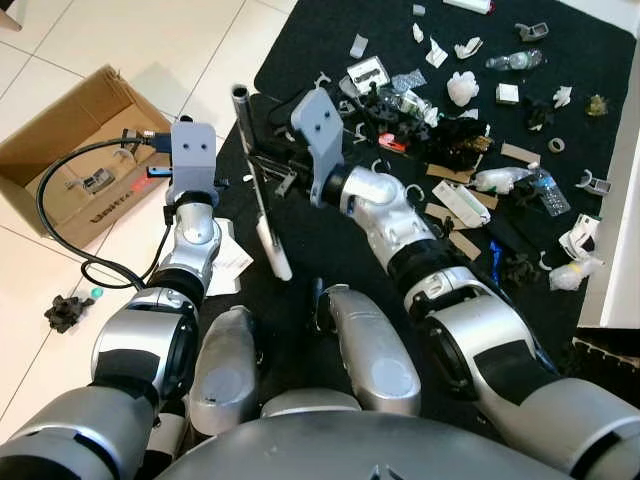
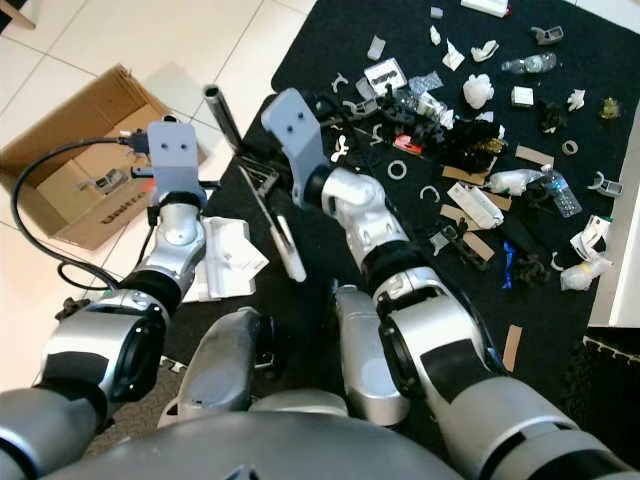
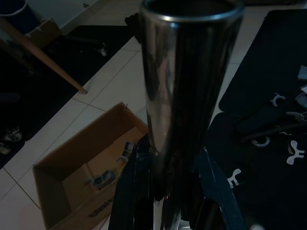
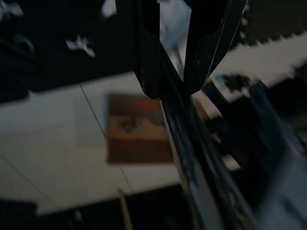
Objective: Sweep floor
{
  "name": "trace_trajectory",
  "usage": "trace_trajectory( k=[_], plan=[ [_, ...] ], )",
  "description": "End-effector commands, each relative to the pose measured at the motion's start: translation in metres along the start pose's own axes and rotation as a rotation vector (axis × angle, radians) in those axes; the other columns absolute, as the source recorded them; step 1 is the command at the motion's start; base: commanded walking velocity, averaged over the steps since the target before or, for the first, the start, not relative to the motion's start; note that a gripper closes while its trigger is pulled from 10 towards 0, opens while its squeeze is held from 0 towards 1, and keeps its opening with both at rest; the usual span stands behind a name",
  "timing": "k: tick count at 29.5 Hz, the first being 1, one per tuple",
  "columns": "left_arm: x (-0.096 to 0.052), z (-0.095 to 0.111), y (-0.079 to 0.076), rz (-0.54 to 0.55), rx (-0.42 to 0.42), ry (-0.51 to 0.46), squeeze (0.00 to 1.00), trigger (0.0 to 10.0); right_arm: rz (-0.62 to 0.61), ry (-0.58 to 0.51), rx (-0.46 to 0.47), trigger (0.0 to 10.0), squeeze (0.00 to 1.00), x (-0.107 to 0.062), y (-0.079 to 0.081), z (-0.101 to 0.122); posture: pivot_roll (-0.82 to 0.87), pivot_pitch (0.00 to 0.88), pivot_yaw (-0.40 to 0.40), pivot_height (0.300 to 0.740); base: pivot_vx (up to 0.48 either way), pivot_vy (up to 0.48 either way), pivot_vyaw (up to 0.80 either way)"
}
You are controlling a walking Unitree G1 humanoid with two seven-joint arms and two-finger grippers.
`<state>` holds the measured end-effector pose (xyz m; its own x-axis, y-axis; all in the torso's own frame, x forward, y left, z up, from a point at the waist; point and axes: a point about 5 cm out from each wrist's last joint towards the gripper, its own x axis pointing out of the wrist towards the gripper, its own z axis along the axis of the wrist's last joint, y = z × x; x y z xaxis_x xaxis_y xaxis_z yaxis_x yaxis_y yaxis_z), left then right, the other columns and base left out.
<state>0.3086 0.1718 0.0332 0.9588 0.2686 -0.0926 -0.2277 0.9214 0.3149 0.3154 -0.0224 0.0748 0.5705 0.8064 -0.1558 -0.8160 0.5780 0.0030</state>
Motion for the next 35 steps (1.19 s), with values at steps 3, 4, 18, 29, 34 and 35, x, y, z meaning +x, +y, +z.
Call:
trace_trajectory(
  k=[3,4,18,29,34,35],
  plan=[
    [-0.014,-0.032,0.005,-0.019,0.085,0.142,0.00,10.0,-0.086,0.044,-0.116,10.0,0.00,0.000,0.001,-0.007,-0.01,0.170,-0.056,0.740,0.000,0.000,0.00],
    [-0.014,-0.032,0.005,-0.019,0.085,0.142,0.00,10.0,-0.086,0.044,-0.116,10.0,0.00,0.000,0.001,-0.007,-0.01,0.170,-0.056,0.740,0.000,0.000,0.00],
    [-0.014,-0.032,0.006,-0.020,0.087,0.143,0.00,10.0,0.000,0.092,0.021,10.0,0.00,-0.004,0.013,-0.028,-0.02,0.173,-0.050,0.740,0.000,0.000,0.00],
    [-0.013,-0.032,0.006,-0.016,0.089,0.143,0.00,10.0,0.245,0.109,0.314,10.0,0.00,0.009,0.073,-0.048,-0.01,0.173,-0.055,0.740,0.000,0.000,0.00],
    [-0.013,-0.031,0.005,-0.016,0.089,0.142,0.00,10.0,0.237,0.113,0.440,10.0,0.00,0.016,0.087,-0.050,-0.01,0.171,-0.056,0.740,0.000,0.000,0.00],
    [-0.013,-0.031,0.005,-0.016,0.089,0.142,0.00,10.0,0.229,0.099,0.511,10.0,0.00,0.019,0.089,-0.047,-0.01,0.171,-0.056,0.740,0.000,0.000,0.00]
  ],
)
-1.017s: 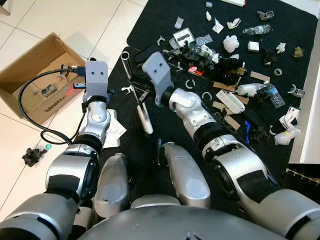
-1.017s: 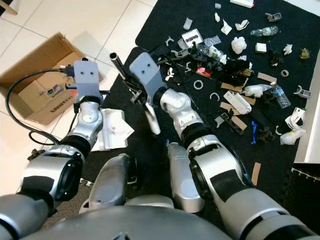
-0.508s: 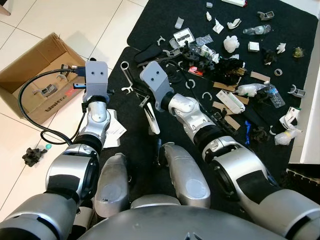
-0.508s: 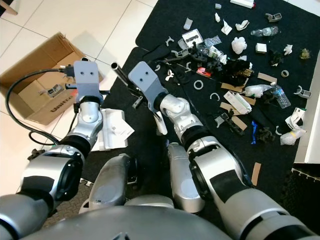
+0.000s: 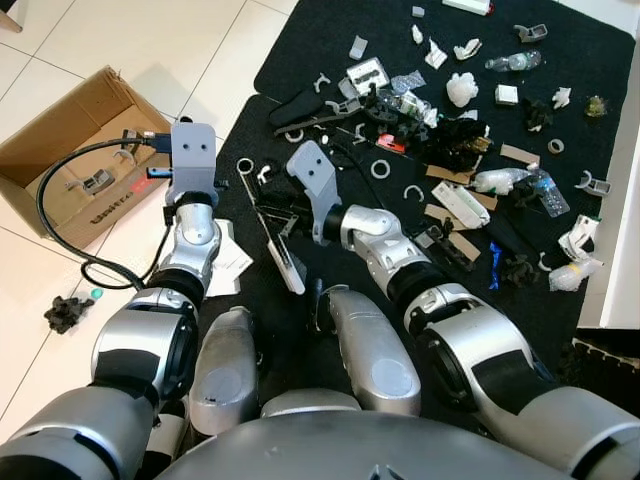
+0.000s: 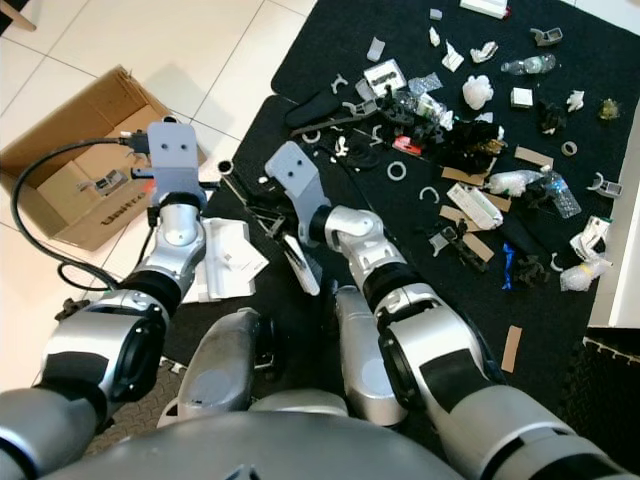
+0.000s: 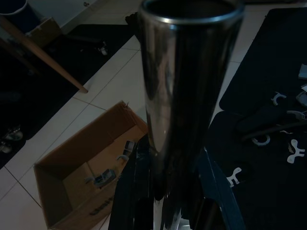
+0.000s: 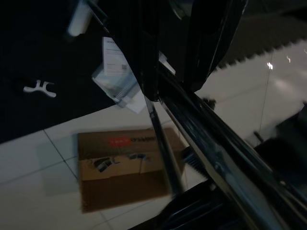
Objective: Sweep floor
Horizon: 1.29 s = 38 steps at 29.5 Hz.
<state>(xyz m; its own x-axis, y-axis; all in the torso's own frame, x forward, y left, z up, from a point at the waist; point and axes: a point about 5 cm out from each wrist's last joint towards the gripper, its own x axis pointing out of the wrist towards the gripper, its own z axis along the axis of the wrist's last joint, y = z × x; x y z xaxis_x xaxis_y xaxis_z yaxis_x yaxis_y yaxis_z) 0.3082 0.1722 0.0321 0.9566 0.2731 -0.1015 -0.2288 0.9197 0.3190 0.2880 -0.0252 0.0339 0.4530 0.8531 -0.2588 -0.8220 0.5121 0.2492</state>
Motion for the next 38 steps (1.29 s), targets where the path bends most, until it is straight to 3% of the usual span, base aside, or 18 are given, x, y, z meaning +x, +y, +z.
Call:
trace_trajectory(
  k=[1,3,9,17,26,29,32,33,34,35,37,38],
  plan=[
    [-0.012,-0.030,0.005,-0.018,0.085,0.132,0.00,10.0,0.137,-0.021,0.271,10.0,0.00,0.039,0.062,-0.015,-0.01,0.171,-0.056,0.740,0.000,0.000,0.00],
    [-0.012,-0.029,0.005,-0.018,0.084,0.131,0.00,10.0,0.162,-0.061,0.365,10.0,0.00,0.043,0.064,-0.006,-0.02,0.171,-0.058,0.740,0.000,0.000,0.00],
    [-0.012,-0.029,0.004,-0.017,0.083,0.131,0.00,10.0,0.253,-0.076,0.369,10.0,0.00,0.044,0.067,0.002,-0.02,0.171,-0.059,0.740,0.000,0.000,0.00],
    [-0.012,-0.029,0.004,-0.014,0.080,0.132,0.00,10.0,0.411,0.009,0.304,10.0,0.00,0.040,0.077,-0.006,-0.02,0.169,-0.063,0.740,0.000,0.000,0.00],
    [-0.013,-0.029,0.004,-0.013,0.080,0.134,0.00,10.0,0.407,0.033,0.214,10.0,0.00,0.039,0.076,-0.006,-0.02,0.171,-0.064,0.740,0.000,0.000,0.00],
    [-0.013,-0.030,0.004,-0.012,0.080,0.135,0.00,10.0,0.144,-0.147,0.151,10.0,0.00,0.042,0.046,0.031,-0.02,0.168,-0.067,0.740,0.000,0.000,0.00],
    [-0.013,-0.030,0.004,-0.012,0.081,0.135,0.00,10.0,-0.069,-0.296,-0.039,10.0,0.00,0.031,0.014,0.074,-0.02,0.166,-0.063,0.740,0.000,0.000,0.00],
    [-0.013,-0.030,0.004,-0.012,0.081,0.135,0.00,10.0,-0.069,-0.296,-0.039,10.0,0.00,0.031,0.014,0.074,-0.02,0.166,-0.063,0.740,0.000,0.000,0.00],
    [-0.013,-0.030,0.004,-0.012,0.081,0.136,0.00,10.0,-0.117,-0.316,-0.125,10.0,0.00,0.026,0.007,0.084,-0.03,0.165,-0.060,0.740,0.000,0.000,0.00],
    [-0.013,-0.030,0.005,-0.014,0.083,0.136,0.00,10.0,-0.215,-0.336,-0.283,10.0,0.00,0.016,-0.007,0.100,-0.03,0.163,-0.059,0.740,0.000,0.000,0.00],
    [-0.013,-0.030,0.005,-0.014,0.083,0.136,0.00,10.0,-0.215,-0.336,-0.283,10.0,0.00,0.016,-0.007,0.100,-0.03,0.163,-0.059,0.740,0.000,0.000,0.00],
    [-0.013,-0.030,0.005,-0.015,0.083,0.136,0.00,10.0,-0.279,-0.343,-0.349,10.0,0.00,0.009,-0.016,0.107,-0.03,0.163,-0.059,0.740,0.000,0.000,0.00]
  ],
)
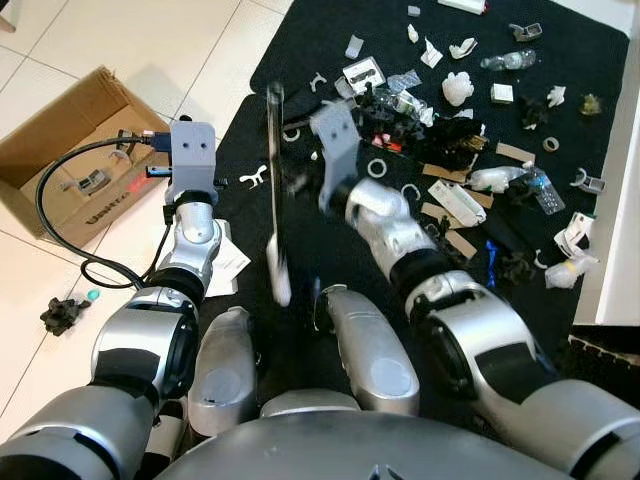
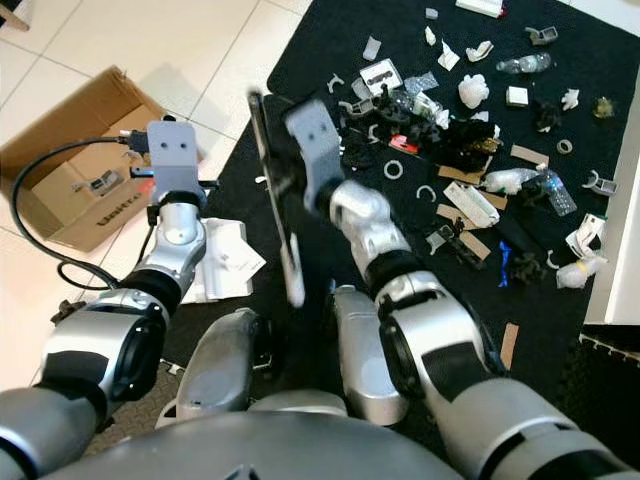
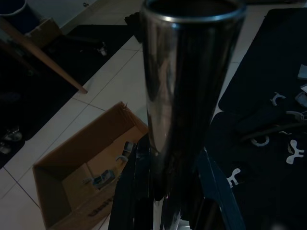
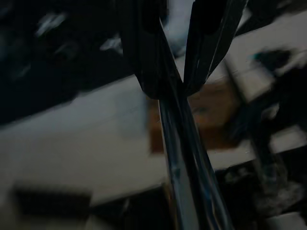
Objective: Sweep floor
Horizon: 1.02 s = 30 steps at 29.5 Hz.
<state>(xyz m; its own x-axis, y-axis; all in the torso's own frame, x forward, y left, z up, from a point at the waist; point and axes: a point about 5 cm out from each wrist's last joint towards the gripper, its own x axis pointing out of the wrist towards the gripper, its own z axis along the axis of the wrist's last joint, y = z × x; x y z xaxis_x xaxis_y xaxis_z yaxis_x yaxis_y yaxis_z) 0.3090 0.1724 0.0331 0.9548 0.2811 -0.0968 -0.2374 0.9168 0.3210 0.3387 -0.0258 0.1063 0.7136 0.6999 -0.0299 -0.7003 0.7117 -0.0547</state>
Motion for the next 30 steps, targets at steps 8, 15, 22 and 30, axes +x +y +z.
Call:
trace_trajectory(
  k=[8,15,22,30],
  plan=[
    [-0.013,-0.032,0.005,-0.028,0.088,0.138,0.00,10.0,-0.184,-0.012,-0.333,10.0,0.00,-0.009,-0.040,0.022,-0.03,0.160,-0.054,0.740,0.000,0.000,0.00],
    [-0.013,-0.032,0.006,-0.028,0.091,0.138,0.00,10.0,-0.206,0.143,-0.419,10.0,0.00,-0.016,-0.028,-0.015,-0.03,0.161,-0.051,0.740,0.000,0.000,0.00],
    [-0.013,-0.031,0.006,-0.024,0.092,0.137,0.00,10.0,-0.171,0.190,-0.505,10.0,0.00,-0.015,-0.011,-0.030,-0.02,0.164,-0.050,0.740,0.000,0.000,0.00],
    [-0.012,-0.031,0.006,-0.026,0.093,0.138,0.00,10.0,0.101,0.227,-0.504,10.0,0.00,-0.014,0.024,-0.046,-0.03,0.167,-0.048,0.740,0.000,0.000,0.00]
  ],
)
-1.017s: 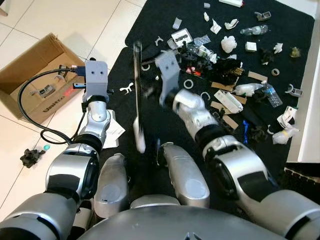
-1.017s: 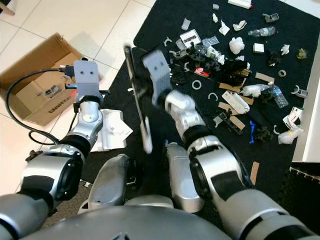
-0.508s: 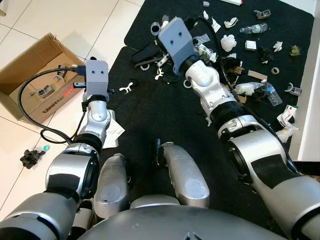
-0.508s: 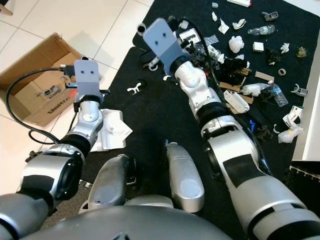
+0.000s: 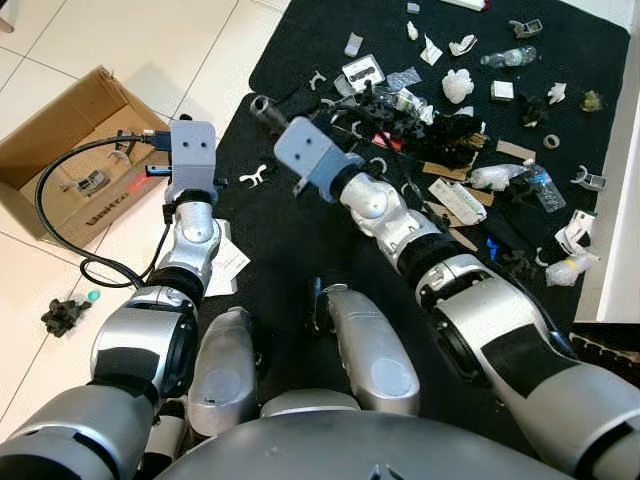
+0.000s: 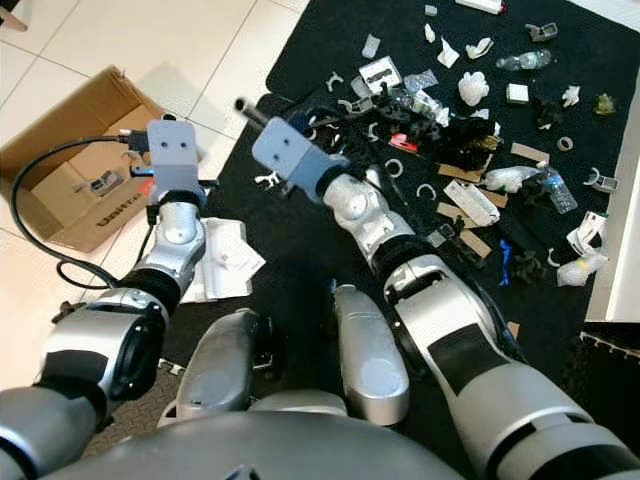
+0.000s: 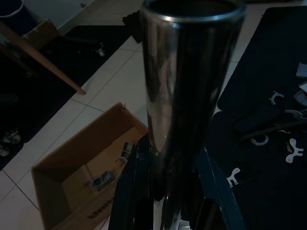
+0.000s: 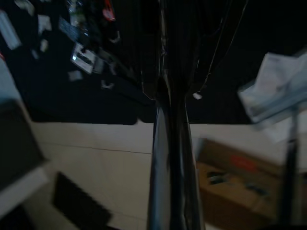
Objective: Sweep floor
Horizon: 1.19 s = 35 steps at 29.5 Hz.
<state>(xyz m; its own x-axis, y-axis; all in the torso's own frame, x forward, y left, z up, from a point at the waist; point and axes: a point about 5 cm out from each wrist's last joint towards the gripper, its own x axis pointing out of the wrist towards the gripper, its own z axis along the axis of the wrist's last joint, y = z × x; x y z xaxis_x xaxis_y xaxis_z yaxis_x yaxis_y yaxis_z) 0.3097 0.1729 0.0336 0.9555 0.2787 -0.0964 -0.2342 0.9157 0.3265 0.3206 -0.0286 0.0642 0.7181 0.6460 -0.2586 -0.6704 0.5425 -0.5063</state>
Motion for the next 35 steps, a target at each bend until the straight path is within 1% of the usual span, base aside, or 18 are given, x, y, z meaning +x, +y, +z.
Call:
trace_trajectory(
  k=[1,7,9,11,13,14,16,17,18,19,20,21,22,23,25,29,32,35],
  plan=[
    [-0.013,-0.031,0.005,-0.023,0.087,0.139,0.00,10.0,0.104,-0.012,-0.046,10.0,0.00,0.000,0.020,0.000,-0.03,0.167,-0.049,0.740,0.000,0.000,0.00],
    [-0.013,-0.032,0.005,-0.021,0.086,0.139,0.00,10.0,0.132,0.020,-0.078,10.0,0.00,-0.001,0.027,-0.005,-0.03,0.167,-0.049,0.740,0.000,0.000,0.00],
    [-0.013,-0.032,0.005,-0.020,0.086,0.139,0.00,10.0,0.101,0.047,-0.069,10.0,0.00,-0.002,0.025,-0.009,-0.03,0.167,-0.049,0.740,0.000,0.000,0.00],
    [-0.013,-0.032,0.006,-0.019,0.085,0.139,0.00,10.0,0.045,0.086,-0.055,10.0,0.00,-0.004,0.016,-0.016,-0.03,0.170,-0.049,0.740,0.000,0.000,0.00],
    [-0.013,-0.032,0.006,-0.019,0.085,0.139,0.00,10.0,0.045,0.086,-0.055,10.0,0.00,-0.004,0.016,-0.016,-0.03,0.170,-0.049,0.740,0.000,0.000,0.00],
    [-0.013,-0.032,0.006,-0.020,0.086,0.139,0.00,10.0,0.027,0.087,-0.012,10.0,0.00,-0.005,0.010,-0.017,-0.03,0.169,-0.048,0.740,0.000,0.000,0.00],
    [-0.013,-0.032,0.006,-0.020,0.086,0.139,0.00,10.0,0.027,0.087,-0.012,10.0,0.00,-0.005,0.010,-0.017,-0.03,0.169,-0.048,0.740,0.000,0.000,0.00],
    [-0.013,-0.032,0.006,-0.021,0.087,0.139,0.00,10.0,0.024,0.056,0.102,10.0,0.00,-0.005,0.004,-0.014,-0.03,0.169,-0.048,0.740,0.000,0.000,0.00],
    [-0.013,-0.032,0.006,-0.021,0.087,0.139,0.00,10.0,0.024,0.056,0.102,10.0,0.00,-0.005,0.004,-0.014,-0.03,0.169,-0.048,0.740,0.000,0.000,0.00],
    [-0.013,-0.032,0.006,-0.023,0.087,0.139,0.00,10.0,-0.003,-0.019,0.276,10.0,0.00,-0.004,-0.006,-0.006,-0.03,0.168,-0.045,0.740,0.000,0.000,0.00],
    [-0.013,-0.032,0.006,-0.023,0.087,0.139,0.00,10.0,-0.003,-0.019,0.276,10.0,0.00,-0.004,-0.006,-0.006,-0.03,0.168,-0.045,0.740,0.000,0.000,0.00],
    [-0.013,-0.032,0.006,-0.024,0.088,0.139,0.00,10.0,-0.031,-0.105,0.430,10.0,0.00,-0.003,-0.017,0.003,-0.03,0.168,-0.045,0.740,0.000,0.000,0.00],
    [-0.013,-0.032,0.006,-0.024,0.088,0.139,0.00,10.0,-0.031,-0.105,0.430,10.0,0.00,-0.003,-0.017,0.003,-0.03,0.168,-0.045,0.740,0.000,0.000,0.00],
    [-0.013,-0.032,0.006,-0.024,0.089,0.139,0.00,10.0,-0.064,-0.180,0.535,10.0,0.00,-0.004,-0.027,0.009,-0.03,0.168,-0.045,0.740,0.000,0.000,0.00],
    [-0.013,-0.032,0.006,-0.025,0.090,0.140,0.00,10.0,-0.138,-0.271,0.649,10.0,0.00,-0.006,-0.044,0.017,-0.03,0.165,-0.045,0.740,0.000,0.000,0.00],
    [-0.014,-0.033,0.006,-0.027,0.093,0.141,0.00,10.0,-0.219,-0.339,0.697,10.0,0.00,-0.010,-0.059,0.021,-0.02,0.154,-0.036,0.740,0.000,0.000,0.00],
    [-0.014,-0.034,0.006,-0.032,0.098,0.141,0.00,10.0,-0.263,-0.365,0.659,10.0,0.00,-0.015,-0.067,0.021,-0.02,0.144,-0.029,0.740,0.000,0.000,0.00],
    [-0.015,-0.034,0.006,-0.036,0.105,0.140,0.00,10.0,-0.281,-0.385,0.660,10.0,0.00,-0.019,-0.072,0.019,-0.02,0.132,-0.019,0.740,0.000,0.000,0.00]
  ],
)
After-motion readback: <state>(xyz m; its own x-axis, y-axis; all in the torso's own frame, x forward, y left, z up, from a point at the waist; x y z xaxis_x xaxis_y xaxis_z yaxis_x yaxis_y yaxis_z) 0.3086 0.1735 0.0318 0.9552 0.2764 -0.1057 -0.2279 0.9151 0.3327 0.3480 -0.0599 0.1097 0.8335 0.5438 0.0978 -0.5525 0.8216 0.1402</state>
